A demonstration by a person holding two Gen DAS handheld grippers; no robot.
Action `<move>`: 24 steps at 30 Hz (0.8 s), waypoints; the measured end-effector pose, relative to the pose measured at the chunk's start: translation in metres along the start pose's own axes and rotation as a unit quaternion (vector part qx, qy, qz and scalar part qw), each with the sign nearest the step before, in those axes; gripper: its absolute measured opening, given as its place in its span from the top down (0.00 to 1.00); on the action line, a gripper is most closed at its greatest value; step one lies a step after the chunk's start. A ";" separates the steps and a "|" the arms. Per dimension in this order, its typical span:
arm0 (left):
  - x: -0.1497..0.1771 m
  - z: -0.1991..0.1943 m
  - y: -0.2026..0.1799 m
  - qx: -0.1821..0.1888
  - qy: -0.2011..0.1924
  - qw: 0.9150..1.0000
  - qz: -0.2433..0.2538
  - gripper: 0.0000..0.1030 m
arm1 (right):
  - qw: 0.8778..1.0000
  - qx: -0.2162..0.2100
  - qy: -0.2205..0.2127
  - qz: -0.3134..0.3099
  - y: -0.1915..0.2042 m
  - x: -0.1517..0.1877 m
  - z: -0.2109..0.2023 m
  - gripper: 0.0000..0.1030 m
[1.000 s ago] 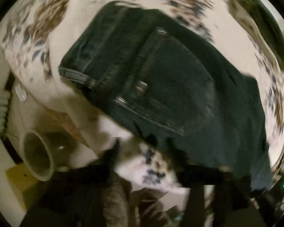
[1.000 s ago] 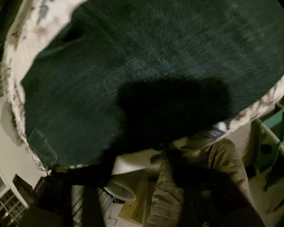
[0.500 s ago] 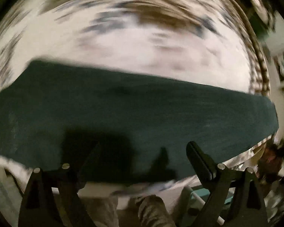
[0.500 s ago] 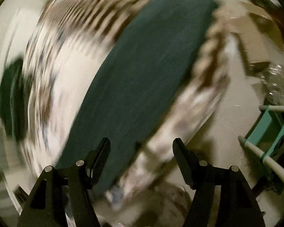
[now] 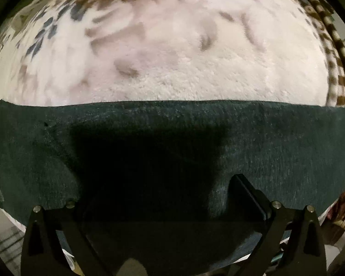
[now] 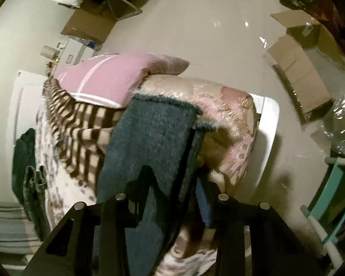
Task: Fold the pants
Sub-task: 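Hold the jeans edge with the left gripper while the right gripper holds a leg end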
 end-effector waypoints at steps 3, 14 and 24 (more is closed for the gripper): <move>-0.006 0.001 0.000 -0.010 0.005 1.000 -0.005 0.00 | 0.999 -0.021 0.028 0.017 -0.007 0.009 0.004 0.61; -0.004 0.000 -0.019 -0.016 -0.012 1.000 -0.013 0.00 | 0.993 -0.054 0.108 0.001 0.011 0.055 0.011 0.61; 0.010 -0.008 -0.014 -0.015 -0.011 1.000 -0.021 0.00 | 0.995 -0.084 0.020 0.048 0.024 0.017 0.029 0.63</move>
Point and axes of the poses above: each gripper's, at about its wrist camera, not at the fingertips, and z roughly the way its jaws point, y to its left, x to its underside, the point moved 10 cm from there along z, roughly the way its jaws point, and after that the axes turned 3 degrees about -y, right-handed, at the moved point
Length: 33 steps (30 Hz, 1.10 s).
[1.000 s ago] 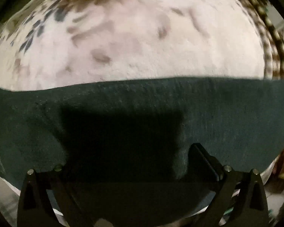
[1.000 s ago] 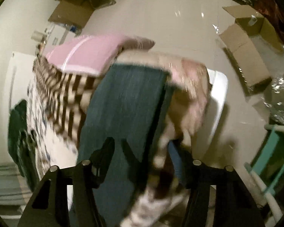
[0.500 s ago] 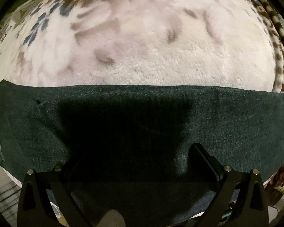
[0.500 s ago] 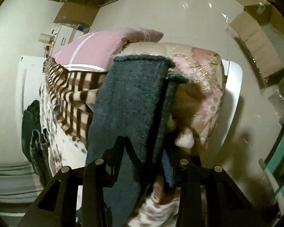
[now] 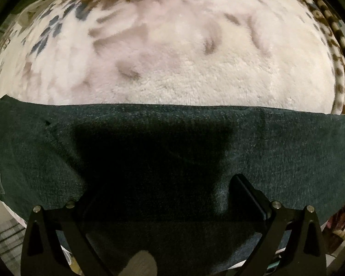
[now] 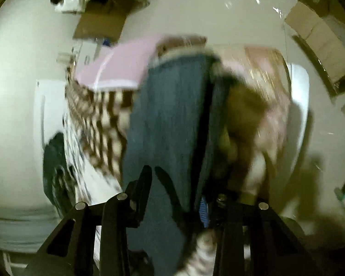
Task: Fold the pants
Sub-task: 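Hold the jeans edge with the left gripper while the right gripper holds a leg end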
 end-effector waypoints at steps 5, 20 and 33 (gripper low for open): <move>-0.004 0.000 0.000 0.000 -0.002 1.000 -0.001 0.00 | 0.997 0.025 -0.005 -0.066 0.026 -0.001 0.009 0.88; -0.013 0.004 0.009 0.006 0.020 1.000 0.000 0.00 | 0.999 0.018 -0.023 -0.038 0.032 -0.006 -0.031 0.89; -0.021 0.014 0.004 -0.002 0.021 1.000 -0.007 0.00 | 0.999 0.046 -0.024 0.002 -0.003 -0.029 -0.048 0.58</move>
Point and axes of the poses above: each gripper's, at about its wrist camera, not at the fingertips, and z roughly the way its jaws point, y to its left, x to its underside, the point moved 10 cm from there along z, roughly the way its jaws point, and after that the axes turned 3 degrees about -y, right-handed, at the moved point
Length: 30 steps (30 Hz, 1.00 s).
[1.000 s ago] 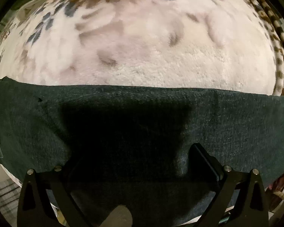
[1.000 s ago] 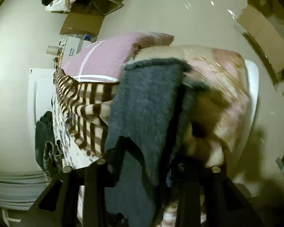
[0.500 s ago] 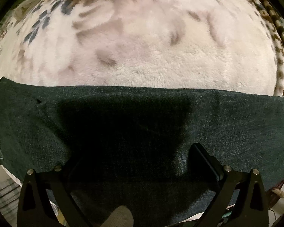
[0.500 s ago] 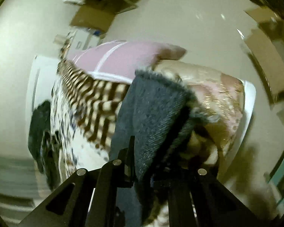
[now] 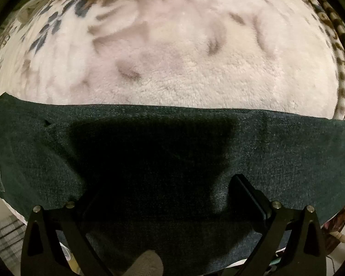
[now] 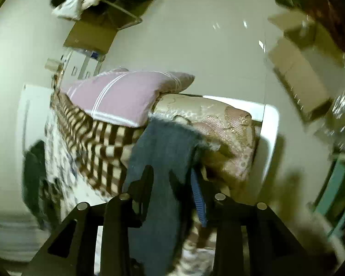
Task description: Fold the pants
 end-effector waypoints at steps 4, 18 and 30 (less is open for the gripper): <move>0.000 0.002 -0.001 -0.003 0.002 1.000 -0.004 0.00 | 1.000 -0.009 0.000 0.024 -0.012 -0.018 0.026 0.58; -0.002 -0.020 0.001 0.050 0.016 0.998 -0.022 0.00 | 0.985 -0.047 -0.054 -0.158 0.105 0.014 -0.026 0.89; 0.009 -0.105 0.134 0.075 -0.065 0.992 -0.075 0.00 | 0.941 -0.092 0.070 -0.319 0.214 0.240 -0.003 0.89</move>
Point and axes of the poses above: each gripper's, at about its wrist camera, not at the fingertips, and z roughly the way its jaws point, y to its left, x to its underside, the point moved 10 cm from there along z, roughly the way its jaws point, and after that the axes turned 3 degrees about -y, right-handed, at the moved point
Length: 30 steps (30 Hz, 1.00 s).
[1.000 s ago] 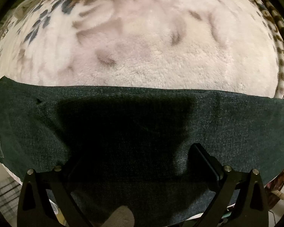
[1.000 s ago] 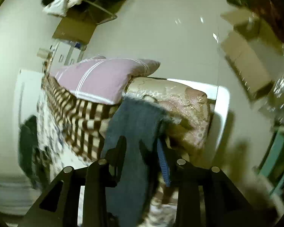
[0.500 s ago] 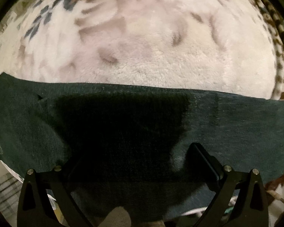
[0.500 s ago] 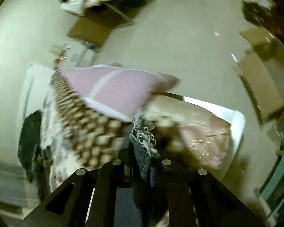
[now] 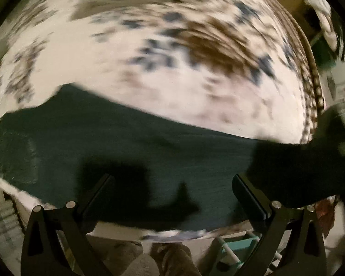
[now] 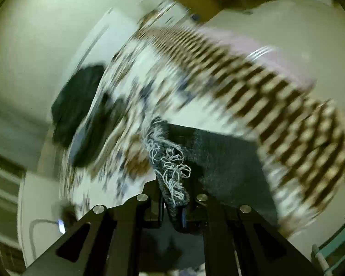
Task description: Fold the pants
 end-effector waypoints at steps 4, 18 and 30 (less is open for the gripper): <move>0.013 -0.021 0.075 -0.011 -0.008 0.999 -0.042 0.00 | 0.996 -0.004 0.072 -0.052 0.056 0.091 0.057 0.89; 0.010 0.003 0.136 0.032 0.010 0.995 -0.096 0.00 | 0.976 -0.007 0.197 -0.089 0.088 0.201 0.114 0.34; 0.010 0.063 0.058 0.007 -0.001 1.000 0.018 0.97 | 0.978 0.118 0.157 -0.070 -0.027 0.141 0.056 0.34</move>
Point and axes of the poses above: each gripper's, at about its wrist camera, not at the fingertips, and z roughly the way its jaws point, y to its left, x to its underside, the point moved 10 cm from there along z, roughly the way its jaws point, and after that the axes turned 3 degrees about -y, right-handed, at the moved point
